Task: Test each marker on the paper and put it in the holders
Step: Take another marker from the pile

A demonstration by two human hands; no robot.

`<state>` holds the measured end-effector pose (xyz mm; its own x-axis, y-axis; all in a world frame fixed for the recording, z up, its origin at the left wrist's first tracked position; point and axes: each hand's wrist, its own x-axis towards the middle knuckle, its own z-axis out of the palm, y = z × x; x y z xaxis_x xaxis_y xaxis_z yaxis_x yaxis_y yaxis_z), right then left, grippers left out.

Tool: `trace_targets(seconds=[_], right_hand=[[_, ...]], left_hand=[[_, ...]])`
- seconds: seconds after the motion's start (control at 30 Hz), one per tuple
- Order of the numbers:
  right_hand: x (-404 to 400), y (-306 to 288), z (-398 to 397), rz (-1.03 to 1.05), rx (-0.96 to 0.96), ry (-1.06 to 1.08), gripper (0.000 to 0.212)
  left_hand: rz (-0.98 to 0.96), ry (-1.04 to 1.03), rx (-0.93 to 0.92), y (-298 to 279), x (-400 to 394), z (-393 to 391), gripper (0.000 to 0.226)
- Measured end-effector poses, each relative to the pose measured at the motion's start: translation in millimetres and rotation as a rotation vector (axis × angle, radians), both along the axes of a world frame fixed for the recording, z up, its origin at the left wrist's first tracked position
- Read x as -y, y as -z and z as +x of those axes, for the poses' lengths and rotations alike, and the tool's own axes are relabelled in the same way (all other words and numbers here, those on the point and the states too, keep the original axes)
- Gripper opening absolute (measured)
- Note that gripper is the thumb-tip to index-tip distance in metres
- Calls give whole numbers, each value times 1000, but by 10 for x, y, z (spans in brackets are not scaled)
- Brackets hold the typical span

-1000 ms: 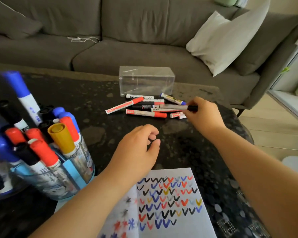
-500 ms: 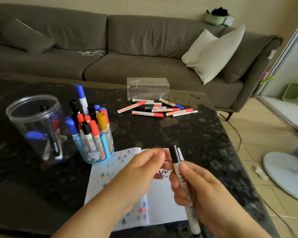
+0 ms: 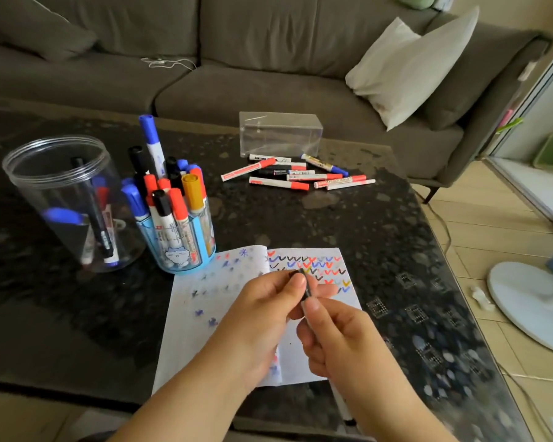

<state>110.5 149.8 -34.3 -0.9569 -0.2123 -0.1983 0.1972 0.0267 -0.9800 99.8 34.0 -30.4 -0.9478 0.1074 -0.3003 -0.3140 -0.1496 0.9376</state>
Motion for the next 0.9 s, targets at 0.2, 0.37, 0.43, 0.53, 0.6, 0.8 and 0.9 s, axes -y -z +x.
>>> trace_targets(seconds=[0.2, 0.37, 0.43, 0.53, 0.6, 0.8, 0.9], right_hand=[[-31, 277, 65, 689, -476, -46, 24], [-147, 268, 64, 459, -123, 6, 22], [-188, 191, 22, 248, -17, 15, 25], [-285, 102, -41, 44, 6, 74, 33], [-338, 25, -111, -124, 60, 137, 27], [-504, 45, -365, -430, 194, 212, 21], [-517, 119, -446, -154, 42, 132, 12]], left_hand=[[-23, -344, 70, -20, 243, -258, 31], [-144, -304, 32, -5, 279, -215, 19], [-306, -282, 45, 17, 249, -187, 20], [-496, -226, 29, -2, 248, -155, 13], [-518, -190, -18, 22, 261, -151, 15], [-689, -11, -166, 132, 223, -160, 15], [-830, 87, -229, 161, 193, -153, 16]])
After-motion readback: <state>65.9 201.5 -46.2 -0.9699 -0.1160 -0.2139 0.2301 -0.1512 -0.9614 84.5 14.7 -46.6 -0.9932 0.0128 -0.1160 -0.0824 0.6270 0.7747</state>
